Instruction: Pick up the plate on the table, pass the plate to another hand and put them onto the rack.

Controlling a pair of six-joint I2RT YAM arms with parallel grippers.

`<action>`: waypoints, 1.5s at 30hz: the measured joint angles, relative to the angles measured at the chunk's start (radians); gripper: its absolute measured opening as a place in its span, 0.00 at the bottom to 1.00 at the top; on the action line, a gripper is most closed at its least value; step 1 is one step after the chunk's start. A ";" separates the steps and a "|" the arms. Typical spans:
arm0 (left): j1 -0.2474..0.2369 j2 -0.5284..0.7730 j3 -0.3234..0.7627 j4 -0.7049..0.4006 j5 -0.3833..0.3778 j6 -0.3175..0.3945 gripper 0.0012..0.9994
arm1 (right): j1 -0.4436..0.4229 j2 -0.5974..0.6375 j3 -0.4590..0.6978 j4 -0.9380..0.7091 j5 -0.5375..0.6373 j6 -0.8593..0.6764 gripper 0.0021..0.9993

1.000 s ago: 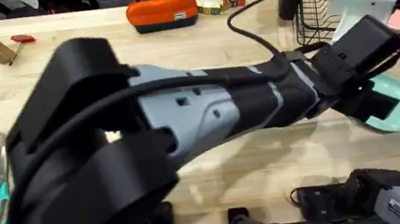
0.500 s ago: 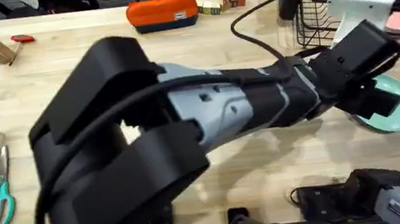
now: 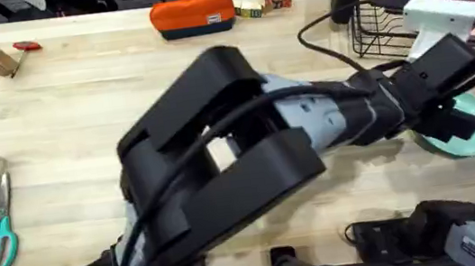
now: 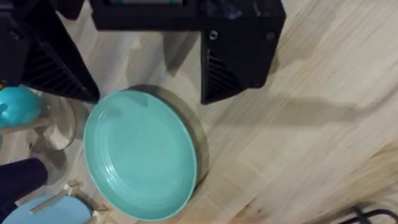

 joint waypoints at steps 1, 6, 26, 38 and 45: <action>-0.003 0.007 0.006 0.003 0.000 0.000 1.00 | 0.000 0.000 0.000 0.000 -0.006 0.000 1.00; -0.012 0.040 0.028 0.022 0.000 0.000 1.00 | 0.000 0.000 0.000 0.000 -0.025 0.000 0.99; -0.043 0.168 0.094 0.063 -0.076 -0.003 1.00 | 0.001 0.000 0.000 0.000 -0.039 0.000 0.99; -0.043 0.188 0.099 0.055 -0.079 -0.003 1.00 | 0.025 0.000 0.000 0.000 -0.039 0.000 0.99; -0.043 0.193 0.100 0.056 -0.093 -0.003 0.92 | 0.025 0.000 0.000 -0.004 -0.039 0.000 0.99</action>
